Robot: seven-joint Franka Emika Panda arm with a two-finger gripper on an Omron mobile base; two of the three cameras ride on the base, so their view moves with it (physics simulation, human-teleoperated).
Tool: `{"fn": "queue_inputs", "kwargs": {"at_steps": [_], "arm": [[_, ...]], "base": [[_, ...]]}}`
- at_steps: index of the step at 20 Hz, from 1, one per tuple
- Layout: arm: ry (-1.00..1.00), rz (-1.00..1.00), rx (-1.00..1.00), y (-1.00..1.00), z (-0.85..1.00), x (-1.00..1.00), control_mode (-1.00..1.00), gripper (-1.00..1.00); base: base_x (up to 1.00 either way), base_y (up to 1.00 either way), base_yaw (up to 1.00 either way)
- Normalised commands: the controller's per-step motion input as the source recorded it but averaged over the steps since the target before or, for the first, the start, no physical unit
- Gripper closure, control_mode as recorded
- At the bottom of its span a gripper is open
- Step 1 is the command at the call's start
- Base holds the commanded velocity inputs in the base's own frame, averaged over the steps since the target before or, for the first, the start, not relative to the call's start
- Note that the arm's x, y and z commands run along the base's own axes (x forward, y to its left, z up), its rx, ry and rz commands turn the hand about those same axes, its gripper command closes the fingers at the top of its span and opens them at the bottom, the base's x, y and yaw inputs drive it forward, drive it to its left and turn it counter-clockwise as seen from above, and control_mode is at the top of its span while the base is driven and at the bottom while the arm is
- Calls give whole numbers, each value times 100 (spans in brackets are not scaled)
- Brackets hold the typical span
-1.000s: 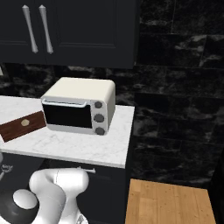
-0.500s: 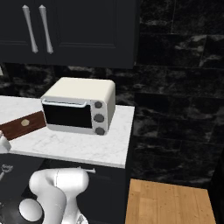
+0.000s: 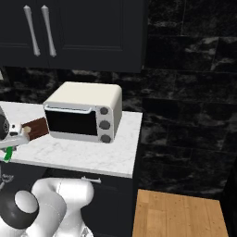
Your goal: Place the appropriate cutting tool for cutting the garlic skin on the cutting board.
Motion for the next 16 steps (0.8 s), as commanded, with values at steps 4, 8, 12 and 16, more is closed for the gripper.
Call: {"fn": "queue_inputs", "kwargs": {"at_steps": [4, 8, 12, 16], "arm": [[1, 26, 0, 55, 0, 94, -100, 100], [0, 20, 0, 38, -1, 59, -100, 100], [0, 13, 0, 37, -4, 47, -100, 100], [0, 9, 0, 52, -18, 22, -100, 100]], "base": [[0, 0, 0], [0, 0, 0], [0, 0, 0], [0, 0, 0]]}}
